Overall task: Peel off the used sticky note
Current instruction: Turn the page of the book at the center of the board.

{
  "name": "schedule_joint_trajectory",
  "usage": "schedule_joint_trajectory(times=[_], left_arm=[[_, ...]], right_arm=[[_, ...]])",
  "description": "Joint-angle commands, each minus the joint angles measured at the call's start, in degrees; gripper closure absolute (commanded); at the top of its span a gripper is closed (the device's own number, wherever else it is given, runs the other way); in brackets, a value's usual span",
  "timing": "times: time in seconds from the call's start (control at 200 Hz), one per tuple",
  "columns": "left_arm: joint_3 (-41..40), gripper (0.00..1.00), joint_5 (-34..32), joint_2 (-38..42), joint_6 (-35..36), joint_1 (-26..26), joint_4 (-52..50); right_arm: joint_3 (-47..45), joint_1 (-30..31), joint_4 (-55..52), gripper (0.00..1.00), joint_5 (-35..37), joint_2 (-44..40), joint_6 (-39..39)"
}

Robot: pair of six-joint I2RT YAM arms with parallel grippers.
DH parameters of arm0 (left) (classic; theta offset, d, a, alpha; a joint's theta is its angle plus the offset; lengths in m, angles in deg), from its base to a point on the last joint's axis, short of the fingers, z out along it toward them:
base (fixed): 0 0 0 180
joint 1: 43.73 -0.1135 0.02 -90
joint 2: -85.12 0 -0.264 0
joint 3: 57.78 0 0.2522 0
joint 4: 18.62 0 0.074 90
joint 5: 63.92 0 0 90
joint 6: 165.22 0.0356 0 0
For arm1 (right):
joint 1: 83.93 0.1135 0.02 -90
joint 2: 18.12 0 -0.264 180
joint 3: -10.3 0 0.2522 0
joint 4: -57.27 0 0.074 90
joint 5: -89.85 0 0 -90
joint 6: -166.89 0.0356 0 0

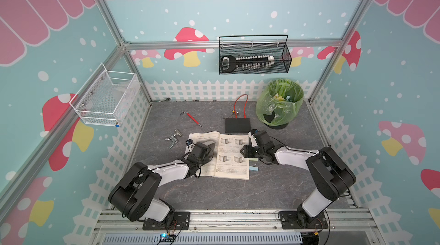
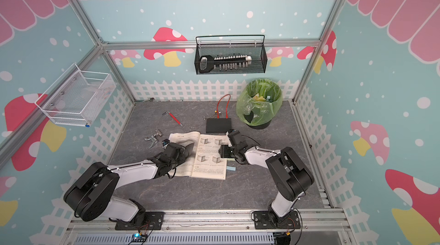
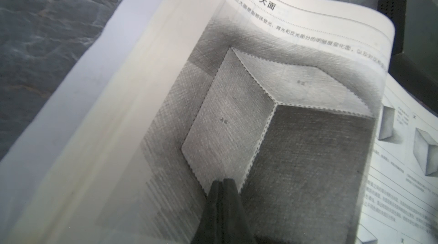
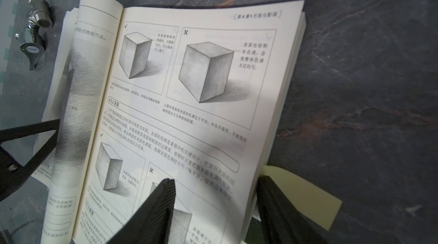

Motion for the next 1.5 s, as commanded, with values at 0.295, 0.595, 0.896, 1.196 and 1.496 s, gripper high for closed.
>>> schedule_joint_trajectory(times=[0.295,0.595,0.896,1.196,1.496], left_arm=[[0.23,1.0,1.98,-2.21,1.24,-0.16,-1.95],[0.2,1.0,1.88,-2.27,1.23,-0.14,-1.94],[0.37,1.0,1.98,-2.39,1.38,-0.14,-1.95],[0.72,1.0,2.24,-2.52,1.83,-0.14,-1.94],[1.07,1.0,2.77,-2.39,2.06,-0.14,-2.2]], right_arm=[[2.43,0.48,1.02,0.39,-2.09,-0.49,-0.58],[3.19,0.77,-0.38,0.4,-1.36,-0.87,-1.03],[3.46,0.86,-1.33,0.4,-0.95,-0.86,-1.21],[3.76,0.81,-1.78,0.4,-0.46,-0.44,-1.41],[4.14,0.9,-2.63,0.4,1.2,0.87,-1.97]])
